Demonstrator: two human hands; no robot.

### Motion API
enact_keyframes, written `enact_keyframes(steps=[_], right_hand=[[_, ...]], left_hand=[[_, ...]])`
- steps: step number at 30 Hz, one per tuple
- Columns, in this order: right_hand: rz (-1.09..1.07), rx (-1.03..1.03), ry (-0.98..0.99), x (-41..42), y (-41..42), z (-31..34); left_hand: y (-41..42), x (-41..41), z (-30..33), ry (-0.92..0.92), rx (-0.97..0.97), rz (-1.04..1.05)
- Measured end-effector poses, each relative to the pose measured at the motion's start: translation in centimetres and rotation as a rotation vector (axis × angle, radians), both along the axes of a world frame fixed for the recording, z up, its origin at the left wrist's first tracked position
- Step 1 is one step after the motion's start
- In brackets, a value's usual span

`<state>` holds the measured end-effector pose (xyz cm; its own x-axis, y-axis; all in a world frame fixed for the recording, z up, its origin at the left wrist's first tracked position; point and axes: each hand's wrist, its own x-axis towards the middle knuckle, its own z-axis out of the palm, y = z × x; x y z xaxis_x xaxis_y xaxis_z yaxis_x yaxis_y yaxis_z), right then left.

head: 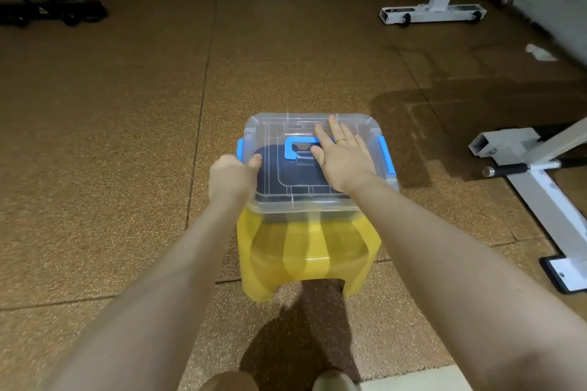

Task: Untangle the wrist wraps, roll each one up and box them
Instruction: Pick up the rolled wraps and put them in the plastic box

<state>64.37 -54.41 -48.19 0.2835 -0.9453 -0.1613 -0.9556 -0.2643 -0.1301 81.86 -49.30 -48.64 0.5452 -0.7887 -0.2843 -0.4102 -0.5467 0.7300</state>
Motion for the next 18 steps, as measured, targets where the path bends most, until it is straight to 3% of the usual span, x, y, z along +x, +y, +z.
enact_keyframes(steps=[5,8,15,18], right_hand=[[-0.016,-0.011,0.007,0.3,0.3,-0.1],[-0.032,-0.013,0.014,0.5,0.4,-0.2],[0.048,0.022,-0.108,-1.4,1.2,0.5],[0.003,0.021,0.027,-2.1,2.4,0.2]], left_hand=[[0.4,-1.1,0.6,-0.349,0.042,-0.122],[0.5,-1.5,0.3,-0.437,0.034,-0.132],[-0.2,-2.3,0.1,-0.242,0.073,-0.108],[0.0,-2.2,-0.6,-0.256,-0.012,-0.104]])
